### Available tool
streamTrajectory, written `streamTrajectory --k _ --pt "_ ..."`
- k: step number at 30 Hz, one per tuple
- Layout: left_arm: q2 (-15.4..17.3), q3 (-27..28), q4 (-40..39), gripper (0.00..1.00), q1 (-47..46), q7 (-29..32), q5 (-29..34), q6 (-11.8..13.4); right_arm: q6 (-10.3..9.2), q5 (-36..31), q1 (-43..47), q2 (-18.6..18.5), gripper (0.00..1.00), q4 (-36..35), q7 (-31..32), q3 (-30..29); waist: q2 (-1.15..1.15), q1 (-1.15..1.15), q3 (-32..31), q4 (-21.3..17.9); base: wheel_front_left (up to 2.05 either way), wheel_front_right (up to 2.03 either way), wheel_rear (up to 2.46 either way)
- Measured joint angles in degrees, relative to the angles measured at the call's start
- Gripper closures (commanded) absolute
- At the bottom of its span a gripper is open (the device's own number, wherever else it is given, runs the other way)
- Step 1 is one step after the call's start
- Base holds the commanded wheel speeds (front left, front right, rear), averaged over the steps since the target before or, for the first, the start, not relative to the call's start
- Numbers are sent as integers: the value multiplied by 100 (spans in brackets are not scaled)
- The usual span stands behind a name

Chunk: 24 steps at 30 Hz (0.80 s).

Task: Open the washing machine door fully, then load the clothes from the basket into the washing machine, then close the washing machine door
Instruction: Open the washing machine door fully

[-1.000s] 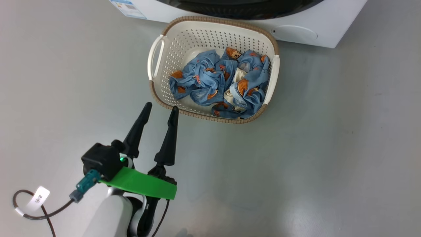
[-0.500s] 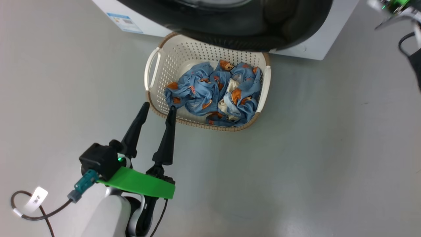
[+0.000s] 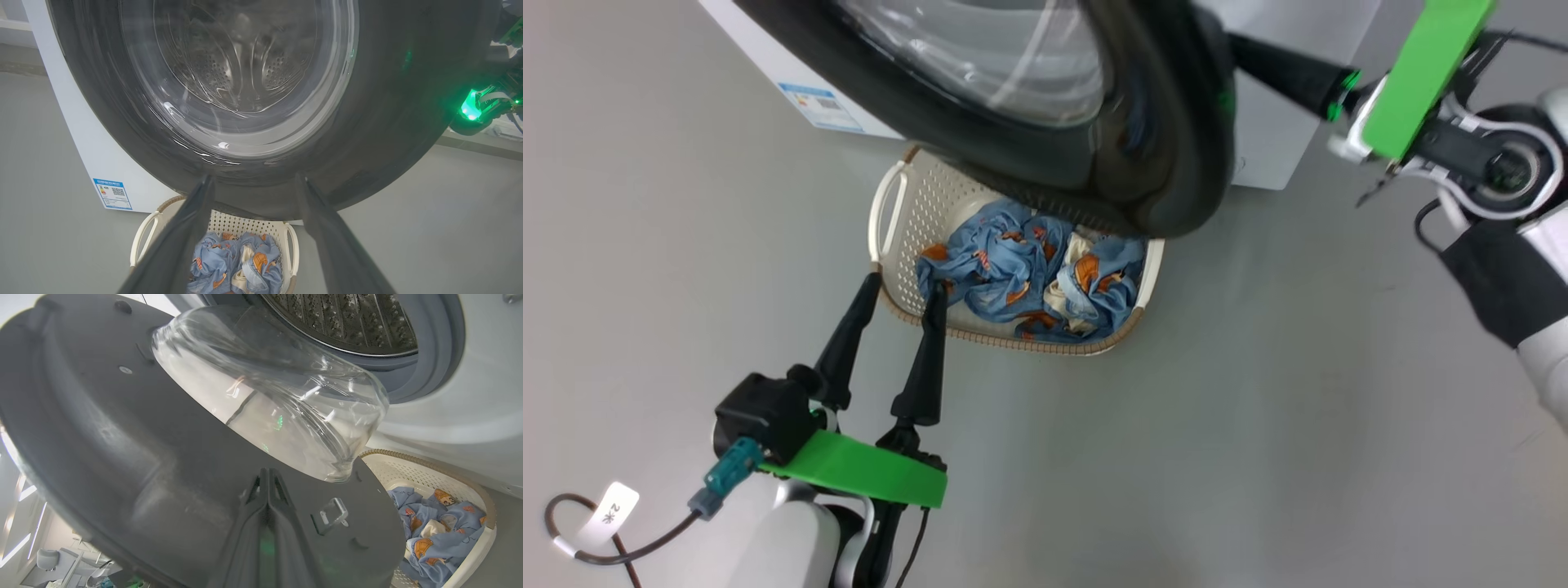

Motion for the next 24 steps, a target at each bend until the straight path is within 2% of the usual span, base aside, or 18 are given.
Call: streamTrajectory --k 14,24 --pt "5 92 16 0 461 0 126 0 0 47 771 227 100 -616 22 346 0 0 -525 -70 0 0 0" --pt "8 105 5 0 612 0 140 0 0 66 1081 432 100 -890 36 579 0 0 -736 43 0 0 0"
